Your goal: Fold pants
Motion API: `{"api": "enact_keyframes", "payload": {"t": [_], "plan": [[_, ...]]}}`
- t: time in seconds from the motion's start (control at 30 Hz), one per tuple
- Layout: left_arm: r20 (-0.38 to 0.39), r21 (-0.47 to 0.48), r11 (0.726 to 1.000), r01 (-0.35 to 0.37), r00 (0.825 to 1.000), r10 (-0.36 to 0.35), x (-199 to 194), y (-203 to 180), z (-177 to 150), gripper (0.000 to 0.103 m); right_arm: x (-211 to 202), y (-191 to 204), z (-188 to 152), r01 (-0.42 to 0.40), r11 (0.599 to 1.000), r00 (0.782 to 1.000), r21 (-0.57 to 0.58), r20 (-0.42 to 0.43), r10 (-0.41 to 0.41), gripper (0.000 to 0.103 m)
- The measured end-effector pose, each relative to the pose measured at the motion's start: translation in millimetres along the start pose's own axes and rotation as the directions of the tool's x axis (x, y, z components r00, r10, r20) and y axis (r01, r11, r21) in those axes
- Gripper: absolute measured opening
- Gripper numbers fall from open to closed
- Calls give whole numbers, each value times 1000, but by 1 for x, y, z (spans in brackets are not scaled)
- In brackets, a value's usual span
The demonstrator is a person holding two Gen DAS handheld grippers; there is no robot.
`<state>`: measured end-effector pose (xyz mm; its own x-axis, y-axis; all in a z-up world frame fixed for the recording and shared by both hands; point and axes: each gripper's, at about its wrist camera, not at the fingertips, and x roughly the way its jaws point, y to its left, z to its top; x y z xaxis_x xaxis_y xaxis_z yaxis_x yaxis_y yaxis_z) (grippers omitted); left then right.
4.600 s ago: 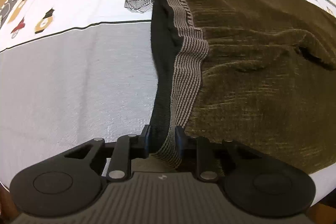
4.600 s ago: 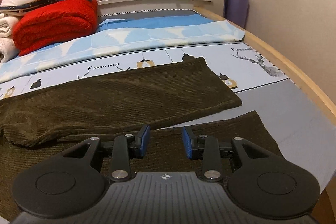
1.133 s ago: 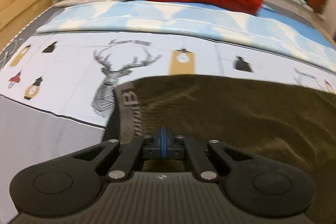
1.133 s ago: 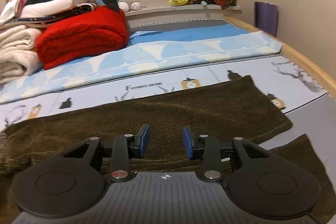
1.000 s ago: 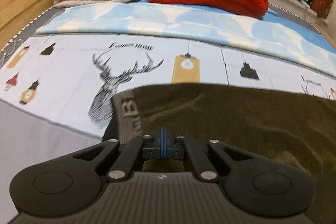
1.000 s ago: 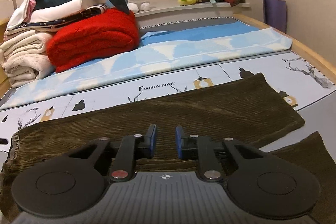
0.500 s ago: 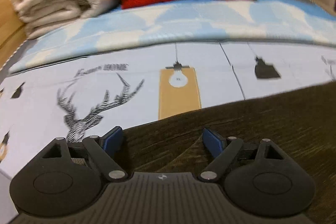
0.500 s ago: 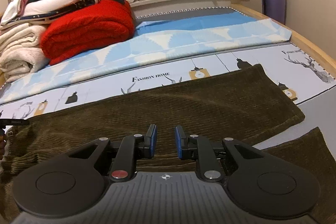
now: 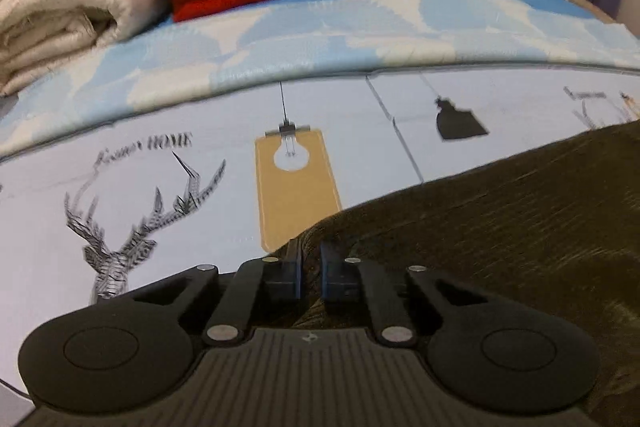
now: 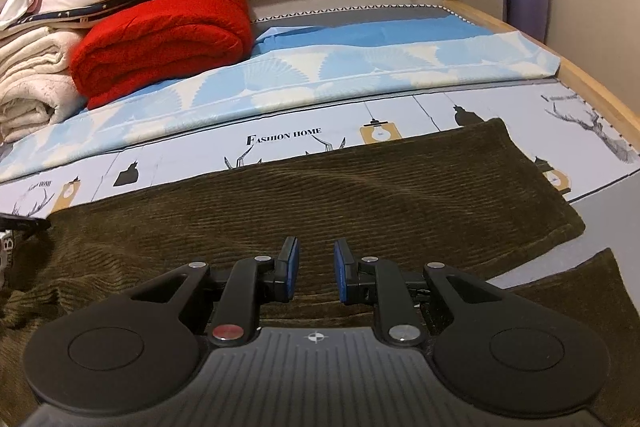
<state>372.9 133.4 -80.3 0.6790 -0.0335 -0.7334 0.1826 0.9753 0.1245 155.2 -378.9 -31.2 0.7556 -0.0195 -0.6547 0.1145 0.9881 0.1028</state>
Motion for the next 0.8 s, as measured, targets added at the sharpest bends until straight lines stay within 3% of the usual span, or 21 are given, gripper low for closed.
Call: {"api": "enact_keyframes", "payload": {"t": [0.2, 0.33, 0.37, 0.57, 0.7, 0.8], "plan": [[45, 52, 997, -59, 997, 56, -61, -25, 6, 8, -5, -13, -4, 32, 999, 999, 38, -6, -32, 20], [23, 75, 996, -42, 999, 41, -118, -43, -3, 6, -9, -20, -9, 38, 996, 999, 77, -14, -37, 20], [5, 63, 998, -31, 1000, 30, -134, -47, -7, 1, -11, -21, -10, 37, 996, 999, 83, -15, -36, 20], [-69, -70, 995, 72, 995, -77, -217, -60, -57, 1, -24, -18, -19, 20, 995, 1000, 97, -8, -20, 20], [-121, -107, 991, 83, 988, -96, -231, -67, -102, 0, -33, -19, -24, 18, 996, 1000, 92, -6, -18, 20], [-189, -180, 977, 113, 971, -147, -227, -55, -119, 1, -35, -23, -28, 22, 995, 1000, 98, -23, -20, 20]]}}
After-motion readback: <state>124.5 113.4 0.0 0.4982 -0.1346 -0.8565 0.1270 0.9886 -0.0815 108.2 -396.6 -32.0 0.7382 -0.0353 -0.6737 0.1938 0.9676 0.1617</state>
